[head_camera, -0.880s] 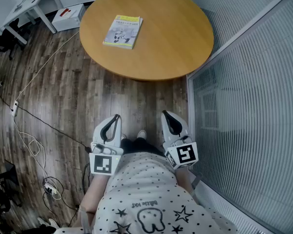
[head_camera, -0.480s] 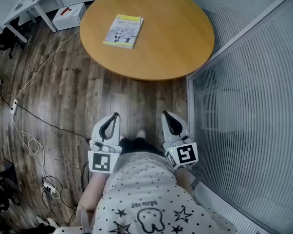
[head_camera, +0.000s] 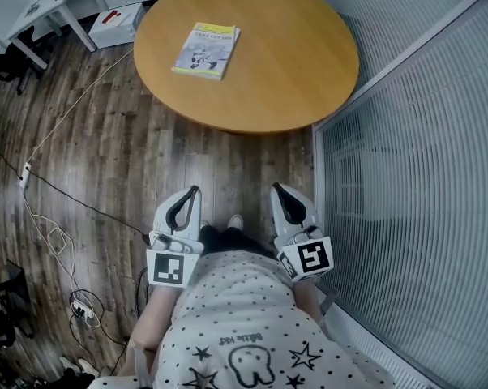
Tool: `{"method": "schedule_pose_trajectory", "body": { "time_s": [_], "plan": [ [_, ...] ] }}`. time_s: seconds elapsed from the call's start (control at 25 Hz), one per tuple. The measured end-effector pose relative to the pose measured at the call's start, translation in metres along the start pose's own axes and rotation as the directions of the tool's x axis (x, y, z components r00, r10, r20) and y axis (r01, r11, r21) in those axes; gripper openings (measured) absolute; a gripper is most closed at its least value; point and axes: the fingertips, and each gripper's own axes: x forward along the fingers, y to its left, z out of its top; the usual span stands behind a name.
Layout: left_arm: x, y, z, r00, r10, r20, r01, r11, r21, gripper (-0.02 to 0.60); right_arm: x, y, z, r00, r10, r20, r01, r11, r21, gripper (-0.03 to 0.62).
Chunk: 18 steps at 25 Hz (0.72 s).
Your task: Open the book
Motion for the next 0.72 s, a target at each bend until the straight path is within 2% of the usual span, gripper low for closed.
{"method": "schedule_pose_trajectory", "body": {
  "time_s": [0.48,0.72],
  "plan": [
    [0.001,-0.001,-0.002,1.0,0.013,-0.023,-0.013,1.0,-0.025,0.012,-0.009,-0.012,-0.003,1.0,0.007,-0.009,-0.007,1.0,0.016,0.005],
    [0.013,0.011,-0.01,0.998,0.035,-0.044,-0.037,0.998,-0.043,0.011,0.01,-0.018,-0.013,0.999,0.025,-0.04,-0.024,0.999,0.033,0.005]
  ]
}}
